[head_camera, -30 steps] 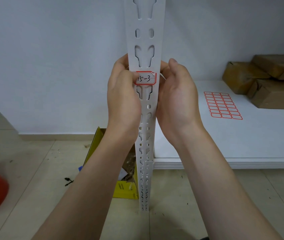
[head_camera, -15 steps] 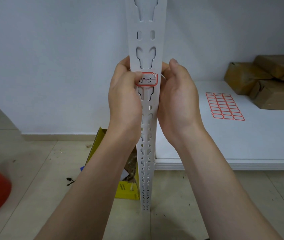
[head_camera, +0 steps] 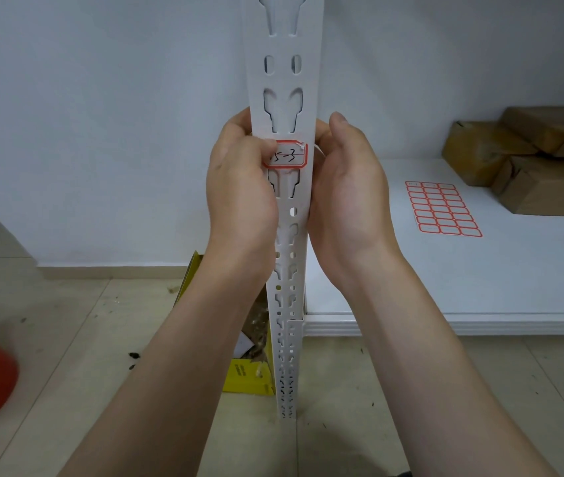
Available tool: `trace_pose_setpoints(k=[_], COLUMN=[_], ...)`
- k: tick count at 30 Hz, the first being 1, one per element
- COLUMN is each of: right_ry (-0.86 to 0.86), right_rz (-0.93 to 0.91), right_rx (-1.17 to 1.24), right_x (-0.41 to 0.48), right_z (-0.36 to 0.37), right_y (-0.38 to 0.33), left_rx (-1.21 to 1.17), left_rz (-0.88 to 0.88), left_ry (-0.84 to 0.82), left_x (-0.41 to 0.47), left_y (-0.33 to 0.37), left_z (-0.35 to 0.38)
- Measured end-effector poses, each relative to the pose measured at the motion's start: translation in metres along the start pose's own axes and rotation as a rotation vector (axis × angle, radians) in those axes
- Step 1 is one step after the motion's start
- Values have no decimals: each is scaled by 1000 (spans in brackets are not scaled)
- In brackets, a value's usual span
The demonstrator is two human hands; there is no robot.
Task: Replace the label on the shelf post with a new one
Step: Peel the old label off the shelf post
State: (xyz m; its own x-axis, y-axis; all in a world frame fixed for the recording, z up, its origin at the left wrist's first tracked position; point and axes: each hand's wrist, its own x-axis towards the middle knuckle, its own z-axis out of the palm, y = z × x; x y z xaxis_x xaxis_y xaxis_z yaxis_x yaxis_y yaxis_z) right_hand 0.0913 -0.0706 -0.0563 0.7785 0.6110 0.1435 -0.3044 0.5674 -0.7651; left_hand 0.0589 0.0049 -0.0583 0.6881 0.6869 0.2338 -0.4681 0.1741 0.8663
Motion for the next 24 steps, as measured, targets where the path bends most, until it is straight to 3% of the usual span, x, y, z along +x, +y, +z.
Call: trace_pose_setpoints(k=[24], right_ry=[4], right_rz=[-16], right_rx=[-31], right_x=[0], right_z=[-1], right_y=[0], left_rx=[-77], left_rz=[-24], left_ry=[2], left_x=[-6], left_y=[2], left_z=[0])
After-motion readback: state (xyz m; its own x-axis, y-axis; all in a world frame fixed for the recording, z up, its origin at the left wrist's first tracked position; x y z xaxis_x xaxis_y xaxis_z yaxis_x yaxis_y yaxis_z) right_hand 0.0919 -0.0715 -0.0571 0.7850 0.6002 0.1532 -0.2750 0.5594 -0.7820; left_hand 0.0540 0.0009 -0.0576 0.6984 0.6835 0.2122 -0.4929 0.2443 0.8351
